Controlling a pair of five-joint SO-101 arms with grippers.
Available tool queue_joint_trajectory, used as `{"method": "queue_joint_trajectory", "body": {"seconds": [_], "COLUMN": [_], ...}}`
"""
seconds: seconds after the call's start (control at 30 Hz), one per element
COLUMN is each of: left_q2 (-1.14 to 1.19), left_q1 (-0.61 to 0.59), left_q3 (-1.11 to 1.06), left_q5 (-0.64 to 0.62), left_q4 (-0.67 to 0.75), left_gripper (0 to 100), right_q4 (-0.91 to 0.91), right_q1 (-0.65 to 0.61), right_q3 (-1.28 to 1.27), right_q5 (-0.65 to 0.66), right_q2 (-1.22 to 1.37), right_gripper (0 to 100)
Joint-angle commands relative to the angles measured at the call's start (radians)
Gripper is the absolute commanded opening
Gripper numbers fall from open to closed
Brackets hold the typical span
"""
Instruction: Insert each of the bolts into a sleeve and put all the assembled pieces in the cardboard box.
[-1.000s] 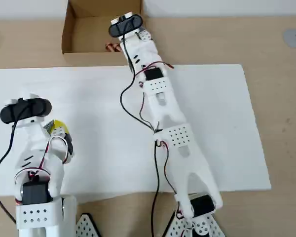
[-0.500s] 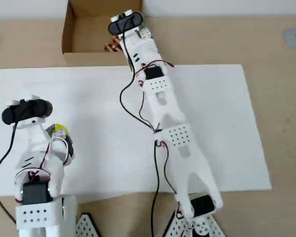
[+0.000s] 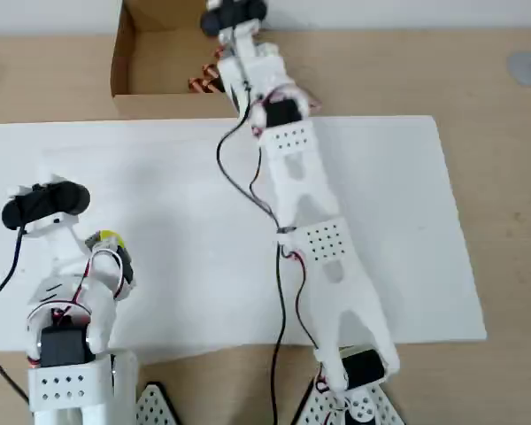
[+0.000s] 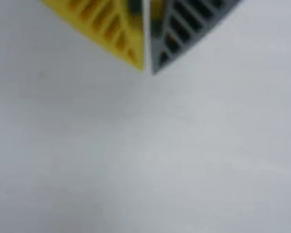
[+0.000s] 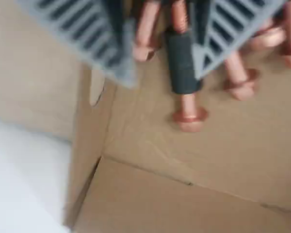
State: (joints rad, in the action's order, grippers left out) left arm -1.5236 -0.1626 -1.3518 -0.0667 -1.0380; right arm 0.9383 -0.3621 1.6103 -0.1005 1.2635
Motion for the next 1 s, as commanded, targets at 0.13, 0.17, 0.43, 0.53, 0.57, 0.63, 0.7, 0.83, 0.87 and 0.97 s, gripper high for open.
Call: {"method": "queue_joint_trajectory", "body": {"seconds": [0.13,0.17,0.43,0.53,0.57,0.63,0.7,0.83,0.87,0.97], "left_q2": [-0.007,-0.007,-0.039,-0.117,-0.150,-0.214,-0.282,-0.302,-0.298,-0.298], "left_q1": [-0.006,-0.006,-0.005,-0.005,-0.005,-0.008,-0.017,-0.014,-0.009,-0.009], "left_q3": [0.040,0.040,-0.005,-0.031,-0.044,-0.066,-0.084,-0.123,-0.143,-0.184], "left_q5": [-0.005,-0.005,-0.005,0.020,0.041,0.077,0.083,0.086,0.086,0.087], "left_q4": [-0.025,-0.023,-0.026,-0.063,-0.072,-0.100,-0.114,-0.112,-0.110,-0.107], "left_gripper": [1,1,1,1,1,1,1,1,1,1], "right_q4": [0.677,0.746,0.856,0.856,0.856,0.856,0.855,0.833,0.793,0.637], "right_q1": [0.016,0.018,0.007,-0.012,-0.013,-0.010,-0.010,-0.007,0.008,0.074], "right_q3": [0.058,0.058,0.033,-0.137,-0.225,-0.467,-0.779,-1.349,-1.480,-1.830], "right_q5": [-0.092,-0.092,0.012,0.044,0.044,0.044,0.025,-0.011,-0.014,-0.005], "right_q2": [-0.470,-0.509,-0.814,-0.949,-1.013,-1.161,-1.319,-1.653,-1.732,-1.946], "right_gripper": [1.2,1.2,1.2,1.2,1.2,1.1,1.0,1.0,1.0,1.0]}}
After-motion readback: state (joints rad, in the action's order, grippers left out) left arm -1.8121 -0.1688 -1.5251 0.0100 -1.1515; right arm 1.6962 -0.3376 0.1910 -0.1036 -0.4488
